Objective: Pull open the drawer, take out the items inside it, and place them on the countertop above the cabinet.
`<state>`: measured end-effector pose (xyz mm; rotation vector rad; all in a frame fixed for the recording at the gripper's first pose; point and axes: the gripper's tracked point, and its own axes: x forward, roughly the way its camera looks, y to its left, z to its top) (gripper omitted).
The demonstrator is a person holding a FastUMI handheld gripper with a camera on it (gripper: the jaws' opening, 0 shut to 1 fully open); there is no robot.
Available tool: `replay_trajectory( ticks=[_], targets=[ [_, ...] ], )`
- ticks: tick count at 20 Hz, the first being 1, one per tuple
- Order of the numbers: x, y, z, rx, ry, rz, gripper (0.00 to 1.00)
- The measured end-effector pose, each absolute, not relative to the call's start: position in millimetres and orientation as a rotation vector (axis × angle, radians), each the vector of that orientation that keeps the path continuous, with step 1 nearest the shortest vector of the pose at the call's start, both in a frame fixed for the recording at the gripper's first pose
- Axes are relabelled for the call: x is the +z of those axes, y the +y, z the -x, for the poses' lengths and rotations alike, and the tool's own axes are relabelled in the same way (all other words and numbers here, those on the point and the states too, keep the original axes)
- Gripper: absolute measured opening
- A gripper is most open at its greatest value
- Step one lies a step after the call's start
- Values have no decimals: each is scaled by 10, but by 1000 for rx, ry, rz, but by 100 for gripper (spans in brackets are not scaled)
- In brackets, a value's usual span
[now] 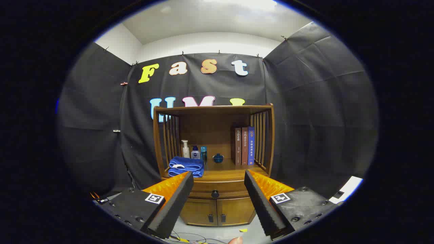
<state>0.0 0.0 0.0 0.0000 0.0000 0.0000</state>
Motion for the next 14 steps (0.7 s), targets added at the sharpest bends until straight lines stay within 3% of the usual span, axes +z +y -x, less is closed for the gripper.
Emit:
replay_trajectory(
  ticks=[14],
  targets=[
    [60, 109, 10, 19, -11, 11, 98]
  ],
)
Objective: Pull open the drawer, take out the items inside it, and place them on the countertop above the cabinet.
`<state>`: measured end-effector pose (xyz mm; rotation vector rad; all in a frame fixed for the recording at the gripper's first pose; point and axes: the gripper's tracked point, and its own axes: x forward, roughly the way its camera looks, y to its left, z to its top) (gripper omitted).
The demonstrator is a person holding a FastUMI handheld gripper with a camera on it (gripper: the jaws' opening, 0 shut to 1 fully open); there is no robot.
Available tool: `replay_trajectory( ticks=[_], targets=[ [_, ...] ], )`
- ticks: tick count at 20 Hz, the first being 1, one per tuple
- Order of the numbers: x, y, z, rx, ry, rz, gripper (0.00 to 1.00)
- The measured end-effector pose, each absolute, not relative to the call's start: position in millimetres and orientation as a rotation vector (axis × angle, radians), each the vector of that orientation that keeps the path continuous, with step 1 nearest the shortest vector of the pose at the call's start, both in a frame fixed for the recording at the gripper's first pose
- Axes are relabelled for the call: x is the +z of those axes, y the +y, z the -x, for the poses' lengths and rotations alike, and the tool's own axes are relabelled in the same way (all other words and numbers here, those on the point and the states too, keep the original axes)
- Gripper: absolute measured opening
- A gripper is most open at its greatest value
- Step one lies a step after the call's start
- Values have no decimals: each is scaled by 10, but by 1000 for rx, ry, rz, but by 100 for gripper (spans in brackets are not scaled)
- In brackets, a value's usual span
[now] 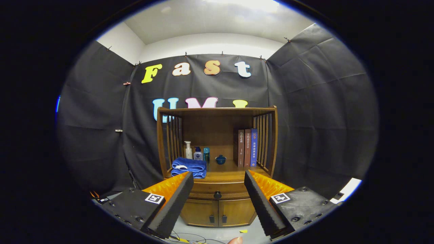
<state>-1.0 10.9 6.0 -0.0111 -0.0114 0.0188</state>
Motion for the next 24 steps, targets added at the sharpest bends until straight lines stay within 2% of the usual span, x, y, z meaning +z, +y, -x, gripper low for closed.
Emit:
replay_trajectory(
  ticks=[9, 18, 24],
  targets=[
    [49, 175, -119, 30, -14, 9, 98],
    [-143, 297, -1083, 45, -25, 16, 98],
    [-861, 338, -1683, 57, 36, 19, 98]
  ],
)
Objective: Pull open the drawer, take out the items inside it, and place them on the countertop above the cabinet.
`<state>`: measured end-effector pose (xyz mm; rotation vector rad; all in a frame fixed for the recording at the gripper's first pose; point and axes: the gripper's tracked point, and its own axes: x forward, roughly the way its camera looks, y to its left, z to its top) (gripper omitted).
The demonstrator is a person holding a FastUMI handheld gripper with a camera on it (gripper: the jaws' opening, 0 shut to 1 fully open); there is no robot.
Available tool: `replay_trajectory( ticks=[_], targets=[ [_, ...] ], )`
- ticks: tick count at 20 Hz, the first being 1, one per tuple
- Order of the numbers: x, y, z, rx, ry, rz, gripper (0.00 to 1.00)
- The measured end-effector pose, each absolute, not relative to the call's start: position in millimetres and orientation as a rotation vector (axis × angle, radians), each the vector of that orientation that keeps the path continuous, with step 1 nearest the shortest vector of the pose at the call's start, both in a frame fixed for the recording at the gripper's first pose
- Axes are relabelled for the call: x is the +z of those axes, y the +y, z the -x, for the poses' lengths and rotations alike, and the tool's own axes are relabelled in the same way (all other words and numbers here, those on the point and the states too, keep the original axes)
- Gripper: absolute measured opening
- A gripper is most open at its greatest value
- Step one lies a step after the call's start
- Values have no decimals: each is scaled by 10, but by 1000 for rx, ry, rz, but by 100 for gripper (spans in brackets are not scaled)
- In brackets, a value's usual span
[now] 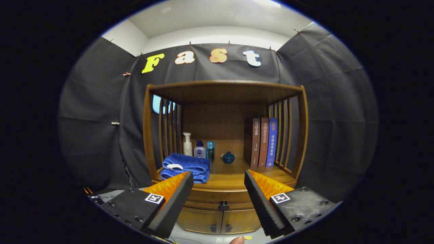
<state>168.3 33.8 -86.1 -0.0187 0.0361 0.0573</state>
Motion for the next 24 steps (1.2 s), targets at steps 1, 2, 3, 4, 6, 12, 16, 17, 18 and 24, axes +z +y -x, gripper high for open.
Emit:
replay_trajectory(
  ticks=[1, 2, 3, 4, 6, 12, 16, 17, 18, 24],
  targets=[
    [-1004, 337, -1761, 56, 44, 21, 98],
    [-1140, 333, -1831, 53, 50, 26, 99],
    [-1287, 324, -1911, 52, 62, 28, 99],
    [-1429, 322, -1983, 53, 75, 22, 99],
    [-1709, 307, -2128, 56, 103, 13, 99],
    [-2297, 245, -2510, 42, 122, 32, 99],
    [-2700, 127, -2743, 13, 172, 43, 99],
    [-2806, 144, -2775, 19, 192, 40, 99],
    [-2897, 146, -2778, 21, 220, 41, 99],
    [-3194, 136, -2881, 2, 265, -12, 64]
  ],
)
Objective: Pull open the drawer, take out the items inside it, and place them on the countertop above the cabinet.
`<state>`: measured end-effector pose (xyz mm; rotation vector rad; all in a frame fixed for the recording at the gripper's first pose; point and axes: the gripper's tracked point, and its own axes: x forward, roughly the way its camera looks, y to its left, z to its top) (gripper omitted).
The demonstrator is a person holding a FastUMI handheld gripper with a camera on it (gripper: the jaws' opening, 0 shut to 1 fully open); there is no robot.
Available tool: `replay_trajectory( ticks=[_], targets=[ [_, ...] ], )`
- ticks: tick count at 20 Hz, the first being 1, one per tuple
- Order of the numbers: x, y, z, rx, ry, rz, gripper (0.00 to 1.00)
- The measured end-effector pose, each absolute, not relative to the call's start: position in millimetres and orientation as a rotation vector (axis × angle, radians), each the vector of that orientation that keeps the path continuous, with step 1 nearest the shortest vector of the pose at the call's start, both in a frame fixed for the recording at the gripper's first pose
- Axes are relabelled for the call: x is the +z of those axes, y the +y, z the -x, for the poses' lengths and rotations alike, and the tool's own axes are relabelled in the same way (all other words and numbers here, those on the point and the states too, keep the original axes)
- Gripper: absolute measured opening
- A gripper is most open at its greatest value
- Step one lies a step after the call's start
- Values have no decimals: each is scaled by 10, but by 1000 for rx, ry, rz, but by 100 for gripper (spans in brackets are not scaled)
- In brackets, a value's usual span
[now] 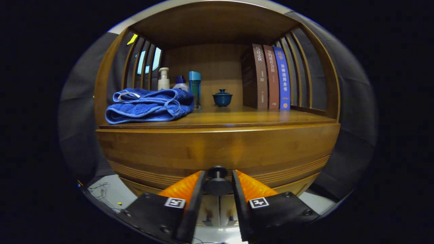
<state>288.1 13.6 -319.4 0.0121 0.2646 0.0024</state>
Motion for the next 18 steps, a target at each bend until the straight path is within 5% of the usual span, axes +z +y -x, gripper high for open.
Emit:
replay_trajectory(
  ticks=[2, 5, 18],
  targets=[
    [-3077, 144, -2818, 7, 257, 14, 45],
    [-3117, 141, -2815, 11, 258, 20, 31],
    [-3033, 60, -1818, 15, 258, -12, 30]
  ],
)
